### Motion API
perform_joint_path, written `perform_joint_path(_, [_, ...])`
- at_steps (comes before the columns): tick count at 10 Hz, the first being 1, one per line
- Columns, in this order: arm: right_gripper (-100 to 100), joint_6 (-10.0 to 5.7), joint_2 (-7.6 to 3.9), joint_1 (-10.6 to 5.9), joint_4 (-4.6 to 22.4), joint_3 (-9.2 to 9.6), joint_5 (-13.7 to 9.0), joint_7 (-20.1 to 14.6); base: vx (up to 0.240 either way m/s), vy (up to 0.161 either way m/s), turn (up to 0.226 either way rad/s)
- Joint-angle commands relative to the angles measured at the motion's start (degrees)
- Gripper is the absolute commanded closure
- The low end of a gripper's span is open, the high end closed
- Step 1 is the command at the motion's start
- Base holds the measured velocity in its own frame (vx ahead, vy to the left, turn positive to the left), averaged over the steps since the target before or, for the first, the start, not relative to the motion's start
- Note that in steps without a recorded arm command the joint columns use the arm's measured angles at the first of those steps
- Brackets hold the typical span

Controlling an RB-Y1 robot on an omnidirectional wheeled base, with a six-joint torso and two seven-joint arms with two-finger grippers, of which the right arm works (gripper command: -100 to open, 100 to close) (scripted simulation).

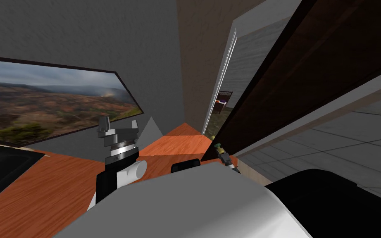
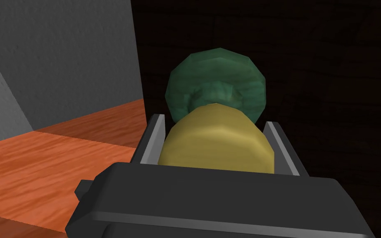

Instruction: Pull the door open

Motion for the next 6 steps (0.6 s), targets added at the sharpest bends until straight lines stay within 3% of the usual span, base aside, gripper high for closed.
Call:
perform_joint_path(1, [100,0.00,0.00,0.00,0.00,0.00,0.00,0.00,-0.086,-0.013,0.026])
perform_joint_path(6, [100,-1.52,-0.41,-0.89,2.11,1.11,0.42,-1.39,-0.176,-0.046,0.127])
